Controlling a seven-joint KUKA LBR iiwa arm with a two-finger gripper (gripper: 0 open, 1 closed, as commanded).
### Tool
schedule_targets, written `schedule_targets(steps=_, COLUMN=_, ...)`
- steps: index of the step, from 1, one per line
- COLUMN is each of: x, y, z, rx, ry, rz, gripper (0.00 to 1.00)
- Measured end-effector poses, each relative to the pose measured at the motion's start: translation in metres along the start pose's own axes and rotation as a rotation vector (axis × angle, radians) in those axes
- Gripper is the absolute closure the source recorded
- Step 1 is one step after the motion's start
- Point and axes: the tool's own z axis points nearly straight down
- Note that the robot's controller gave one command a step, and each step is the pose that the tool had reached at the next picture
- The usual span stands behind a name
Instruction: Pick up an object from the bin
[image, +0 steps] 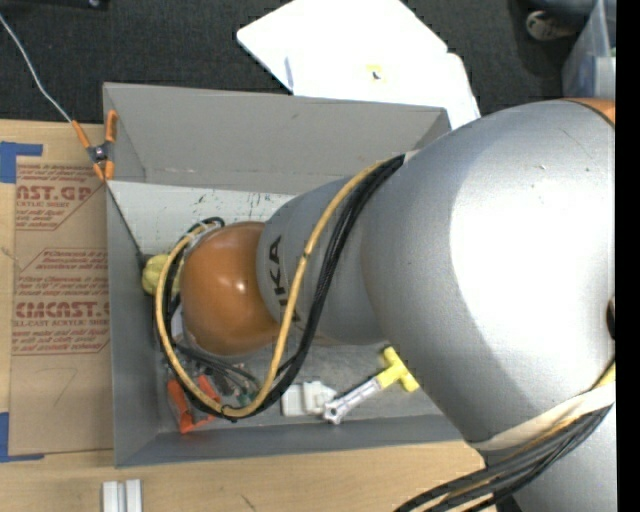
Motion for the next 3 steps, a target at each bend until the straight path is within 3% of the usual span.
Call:
schedule_targets(steps=1, x=0.000, y=0.000, z=0.000, rx=0.000, ry=0.000, rz=0.000, gripper=1.00)
schedule_targets(steps=2, x=0.009, y=-0.015, z=-0.012, rx=0.000, ry=-0.001, rz=-0.047, gripper=1.00)
schedule_targets(steps=3, x=0.005, y=-0.007, z=-0.003, rx=-0.002, ry=-0.010, rz=-0.043, gripper=1.00)
